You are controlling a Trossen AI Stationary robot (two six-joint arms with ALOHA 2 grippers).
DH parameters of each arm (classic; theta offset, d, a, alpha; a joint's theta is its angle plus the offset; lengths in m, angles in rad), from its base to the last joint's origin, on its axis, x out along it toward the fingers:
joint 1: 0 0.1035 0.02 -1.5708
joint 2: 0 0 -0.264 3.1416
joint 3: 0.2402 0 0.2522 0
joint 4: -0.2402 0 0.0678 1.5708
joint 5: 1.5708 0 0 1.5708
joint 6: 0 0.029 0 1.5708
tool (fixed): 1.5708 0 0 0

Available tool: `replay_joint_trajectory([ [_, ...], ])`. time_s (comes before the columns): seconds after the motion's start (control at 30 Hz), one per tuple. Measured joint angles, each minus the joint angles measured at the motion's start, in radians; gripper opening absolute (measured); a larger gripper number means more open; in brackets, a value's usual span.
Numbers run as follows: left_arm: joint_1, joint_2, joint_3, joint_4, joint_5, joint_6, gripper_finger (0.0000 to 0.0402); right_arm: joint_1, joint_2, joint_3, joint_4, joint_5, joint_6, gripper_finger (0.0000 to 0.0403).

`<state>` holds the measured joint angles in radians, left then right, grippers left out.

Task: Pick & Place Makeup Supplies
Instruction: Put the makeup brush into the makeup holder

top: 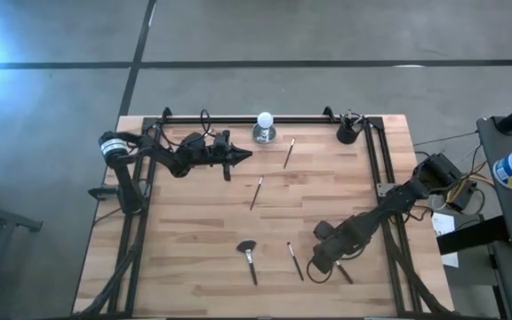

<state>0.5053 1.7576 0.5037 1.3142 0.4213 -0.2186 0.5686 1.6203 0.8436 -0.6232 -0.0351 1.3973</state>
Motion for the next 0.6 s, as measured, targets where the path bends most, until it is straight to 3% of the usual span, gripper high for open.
replay_joint_trajectory([
  [0.3, 0.0, -0.001, 0.0, 0.022, 0.0, -0.019, 0.0, -0.109, -0.153, 0.002, -0.012, 0.137, -0.179, 0.0014],
  [0.47, 0.0, -0.002, 0.0, 0.023, 0.0, -0.021, 0.0, -0.235, -0.248, 0.002, -0.009, 0.289, -0.39, 0.0014],
  [0.6, 0.0, -0.002, 0.0, 0.023, 0.0, -0.022, 0.0, -0.365, -0.294, -0.003, 0.108, 0.376, -0.637, 0.0013],
])
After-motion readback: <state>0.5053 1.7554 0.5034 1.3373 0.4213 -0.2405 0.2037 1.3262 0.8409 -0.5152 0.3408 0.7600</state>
